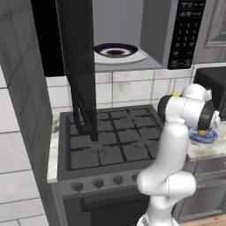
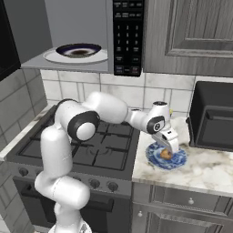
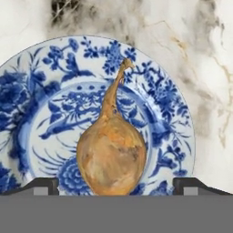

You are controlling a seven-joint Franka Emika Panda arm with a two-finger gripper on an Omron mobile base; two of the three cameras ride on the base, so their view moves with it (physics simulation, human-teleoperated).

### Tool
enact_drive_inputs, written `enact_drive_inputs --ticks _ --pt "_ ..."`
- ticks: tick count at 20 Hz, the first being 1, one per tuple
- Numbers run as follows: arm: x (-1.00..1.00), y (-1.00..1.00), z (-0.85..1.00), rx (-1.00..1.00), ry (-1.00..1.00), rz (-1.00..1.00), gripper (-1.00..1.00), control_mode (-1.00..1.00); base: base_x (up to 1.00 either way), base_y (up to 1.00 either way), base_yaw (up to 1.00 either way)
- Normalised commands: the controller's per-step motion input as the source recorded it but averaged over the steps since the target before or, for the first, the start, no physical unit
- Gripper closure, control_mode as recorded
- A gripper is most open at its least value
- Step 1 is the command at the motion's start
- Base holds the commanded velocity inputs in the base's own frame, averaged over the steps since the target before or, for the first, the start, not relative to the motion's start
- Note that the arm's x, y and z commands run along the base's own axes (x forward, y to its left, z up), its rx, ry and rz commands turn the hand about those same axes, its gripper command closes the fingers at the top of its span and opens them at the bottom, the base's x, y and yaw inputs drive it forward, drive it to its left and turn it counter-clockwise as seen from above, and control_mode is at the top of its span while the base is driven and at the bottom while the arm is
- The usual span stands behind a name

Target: Pick the onion from the counter and place it in the microwave.

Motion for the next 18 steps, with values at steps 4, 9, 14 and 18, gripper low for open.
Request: enact_drive_inputs --ticks 4,9,14,18 --pt "0.00 -0.07 -0.28 0.00 0.00 0.00 -1.00 -1.00 0.00 0.00 0.00" --pt "0.00 -0.13 -0.52 0.00 0.00 0.00 -1.00 -1.00 0.00 0.00 0.00" --pt "0.03 -0.15 -0.53 0.00 0.00 0.00 -1.00 -1.00 0.00 0.00 0.00" --pt "-0.07 -0.07 -0.43 0.00 -0.02 0.00 1.00 -1.00 0.00 0.00 0.00"
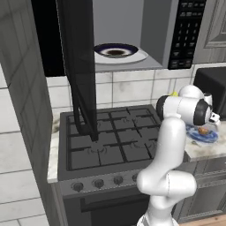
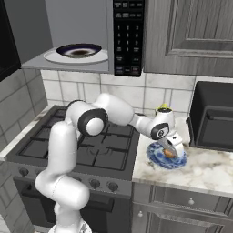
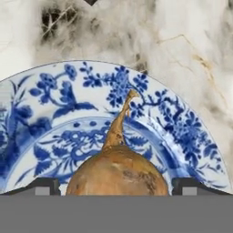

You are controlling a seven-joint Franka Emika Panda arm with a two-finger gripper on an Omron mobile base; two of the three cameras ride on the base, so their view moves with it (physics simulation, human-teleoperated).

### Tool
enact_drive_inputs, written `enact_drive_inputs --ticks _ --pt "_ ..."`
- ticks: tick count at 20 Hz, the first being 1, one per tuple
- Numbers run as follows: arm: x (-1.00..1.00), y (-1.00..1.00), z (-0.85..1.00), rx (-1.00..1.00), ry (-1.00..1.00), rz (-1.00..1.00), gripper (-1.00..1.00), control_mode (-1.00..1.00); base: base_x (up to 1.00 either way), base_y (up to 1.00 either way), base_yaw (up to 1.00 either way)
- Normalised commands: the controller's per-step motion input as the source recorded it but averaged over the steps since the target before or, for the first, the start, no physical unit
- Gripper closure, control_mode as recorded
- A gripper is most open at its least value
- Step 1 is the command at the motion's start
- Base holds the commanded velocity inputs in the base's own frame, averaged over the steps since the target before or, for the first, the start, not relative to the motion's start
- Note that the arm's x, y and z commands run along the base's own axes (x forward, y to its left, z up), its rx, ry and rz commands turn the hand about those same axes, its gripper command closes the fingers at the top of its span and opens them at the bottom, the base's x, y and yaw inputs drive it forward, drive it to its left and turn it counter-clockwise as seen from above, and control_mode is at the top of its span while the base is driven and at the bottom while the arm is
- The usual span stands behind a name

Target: Pick the onion from the counter and place it in the microwave.

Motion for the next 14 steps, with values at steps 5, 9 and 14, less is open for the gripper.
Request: enact_drive_inputs --ticks 5,9,14 --pt "-0.75 -0.01 -0.16 0.00 -0.02 0.00 1.00 -1.00 0.00 0.00 0.00" --pt "-0.84 0.19 0.00 0.04 0.00 0.00 1.00 -1.00 0.00 0.00 0.00" --pt "-0.62 0.62 0.75 0.06 -0.03 0.00 1.00 -1.00 0.00 0.00 0.00"
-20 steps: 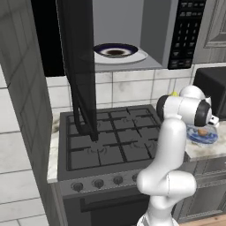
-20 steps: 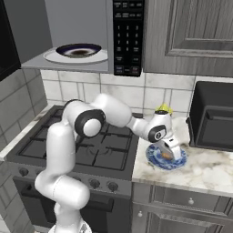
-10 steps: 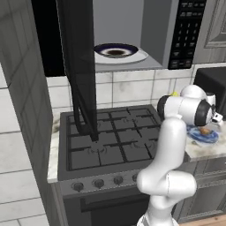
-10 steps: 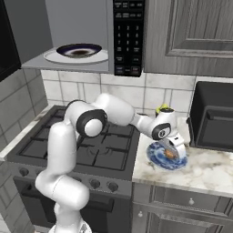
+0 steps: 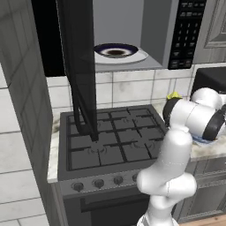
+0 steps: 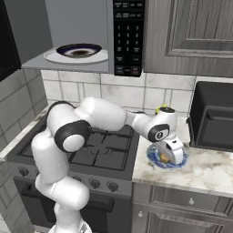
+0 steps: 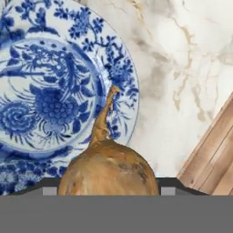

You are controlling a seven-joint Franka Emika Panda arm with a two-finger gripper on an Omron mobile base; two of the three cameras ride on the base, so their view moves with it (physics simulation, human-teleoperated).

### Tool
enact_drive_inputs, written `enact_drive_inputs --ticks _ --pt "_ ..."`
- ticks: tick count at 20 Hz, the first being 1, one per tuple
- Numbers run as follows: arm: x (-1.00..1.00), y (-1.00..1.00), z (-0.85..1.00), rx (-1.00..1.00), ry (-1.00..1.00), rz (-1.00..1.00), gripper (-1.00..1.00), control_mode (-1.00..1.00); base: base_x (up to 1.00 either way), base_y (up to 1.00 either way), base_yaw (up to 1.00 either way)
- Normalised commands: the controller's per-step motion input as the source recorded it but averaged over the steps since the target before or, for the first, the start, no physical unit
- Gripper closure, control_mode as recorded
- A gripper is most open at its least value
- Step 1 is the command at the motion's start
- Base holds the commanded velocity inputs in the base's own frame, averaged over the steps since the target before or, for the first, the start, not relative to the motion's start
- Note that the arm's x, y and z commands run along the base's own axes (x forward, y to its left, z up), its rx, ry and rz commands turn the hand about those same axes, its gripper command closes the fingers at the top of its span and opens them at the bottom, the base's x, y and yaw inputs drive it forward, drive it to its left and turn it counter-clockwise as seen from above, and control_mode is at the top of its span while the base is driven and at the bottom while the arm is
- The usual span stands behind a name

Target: Pick the onion from the counter and place it in the microwave.

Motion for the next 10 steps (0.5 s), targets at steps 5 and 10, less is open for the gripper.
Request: enact_drive_inputs --ticks 5,10 --pt "-0.96 1.00 1.00 0.01 -0.08 0.06 1.00 -1.00 0.00 0.00 0.00" --pt "-0.85 1.00 1.00 0.00 -0.12 0.13 1.00 -1.00 0.00 0.00 0.00"
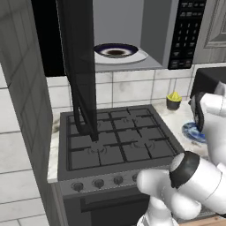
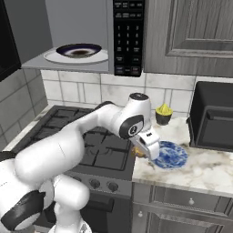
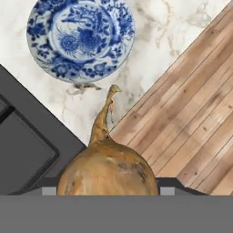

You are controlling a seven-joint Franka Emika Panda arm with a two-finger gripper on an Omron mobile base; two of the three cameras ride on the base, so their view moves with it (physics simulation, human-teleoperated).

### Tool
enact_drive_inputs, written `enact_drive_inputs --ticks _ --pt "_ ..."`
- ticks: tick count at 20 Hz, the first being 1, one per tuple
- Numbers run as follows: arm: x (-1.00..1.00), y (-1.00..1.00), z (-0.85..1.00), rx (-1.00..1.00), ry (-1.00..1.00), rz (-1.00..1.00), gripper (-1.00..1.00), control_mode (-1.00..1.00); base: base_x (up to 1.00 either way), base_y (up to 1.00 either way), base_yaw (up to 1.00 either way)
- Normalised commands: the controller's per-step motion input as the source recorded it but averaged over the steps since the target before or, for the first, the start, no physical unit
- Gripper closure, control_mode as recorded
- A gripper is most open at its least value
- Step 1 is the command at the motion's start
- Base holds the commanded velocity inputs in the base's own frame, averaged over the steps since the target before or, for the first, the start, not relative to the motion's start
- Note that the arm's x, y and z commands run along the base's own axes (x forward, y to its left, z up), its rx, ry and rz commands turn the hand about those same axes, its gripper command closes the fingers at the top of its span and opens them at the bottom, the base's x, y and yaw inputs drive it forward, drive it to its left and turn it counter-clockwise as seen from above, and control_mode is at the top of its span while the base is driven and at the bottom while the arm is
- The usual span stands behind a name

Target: Pick the onion from the counter and place it in the microwave.

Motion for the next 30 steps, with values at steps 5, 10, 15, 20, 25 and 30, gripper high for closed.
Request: enact_drive_inputs --ticks 5,10,15,20,25,30 --pt "-0.36 1.00 1.00 0.00 -0.10 0.23 1.00 -1.00 0.00 0.00 0.00" --pt "0.00 1.00 0.99 0.02 -0.11 0.28 1.00 -1.00 0.00 0.00 0.00" --pt "0.18 1.00 1.00 0.00 -0.08 0.20 1.00 -1.00 0.00 0.00 0.00" --pt "0.15 0.94 0.95 0.00 -0.48 0.24 1.00 -1.00 0.00 0.00 0.00" --pt "0.10 0.69 0.98 0.02 -0.64 0.23 1.00 -1.00 0.00 0.00 0.00" --pt "0.57 0.80 1.00 0.00 -0.47 0.03 1.00 -1.00 0.00 0.00 0.00"
